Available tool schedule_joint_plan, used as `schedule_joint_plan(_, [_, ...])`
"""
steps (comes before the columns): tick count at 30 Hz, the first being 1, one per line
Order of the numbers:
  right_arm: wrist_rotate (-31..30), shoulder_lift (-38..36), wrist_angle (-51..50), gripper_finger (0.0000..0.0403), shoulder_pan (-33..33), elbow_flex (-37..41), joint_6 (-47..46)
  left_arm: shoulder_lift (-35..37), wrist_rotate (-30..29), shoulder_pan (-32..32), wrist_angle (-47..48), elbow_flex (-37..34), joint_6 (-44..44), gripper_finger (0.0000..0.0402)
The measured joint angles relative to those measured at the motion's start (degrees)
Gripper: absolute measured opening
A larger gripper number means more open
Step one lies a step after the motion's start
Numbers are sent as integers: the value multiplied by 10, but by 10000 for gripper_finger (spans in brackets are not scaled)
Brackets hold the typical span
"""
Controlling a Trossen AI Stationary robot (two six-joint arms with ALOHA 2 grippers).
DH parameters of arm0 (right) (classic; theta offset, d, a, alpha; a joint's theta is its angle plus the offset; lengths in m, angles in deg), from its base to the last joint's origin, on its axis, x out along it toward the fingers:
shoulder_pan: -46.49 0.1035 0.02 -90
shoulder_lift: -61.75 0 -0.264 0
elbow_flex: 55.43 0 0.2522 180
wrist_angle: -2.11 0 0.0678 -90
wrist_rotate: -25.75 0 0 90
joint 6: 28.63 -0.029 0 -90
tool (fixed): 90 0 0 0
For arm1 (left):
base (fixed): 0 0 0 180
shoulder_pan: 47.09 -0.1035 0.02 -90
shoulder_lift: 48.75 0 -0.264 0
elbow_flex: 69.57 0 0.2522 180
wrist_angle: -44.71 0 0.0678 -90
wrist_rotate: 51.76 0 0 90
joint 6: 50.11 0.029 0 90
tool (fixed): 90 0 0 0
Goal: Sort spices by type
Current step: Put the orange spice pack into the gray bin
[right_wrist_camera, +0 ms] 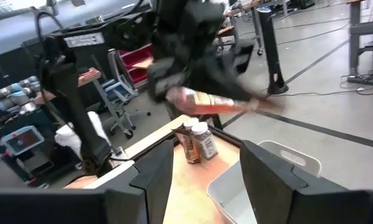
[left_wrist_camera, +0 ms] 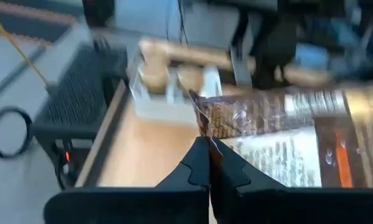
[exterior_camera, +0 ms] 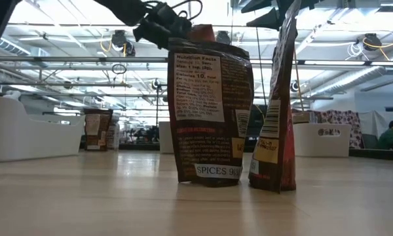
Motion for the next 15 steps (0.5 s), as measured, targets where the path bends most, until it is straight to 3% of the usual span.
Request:
schedule_joint_plan(4, [8,0,0,167,0,0,-4,-3,29,-15,-81,-13,-61,0])
schedule_joint_plan(15, [22,0,-4,167,0,0,-7,15,118,-67,-401,-205,-214,0])
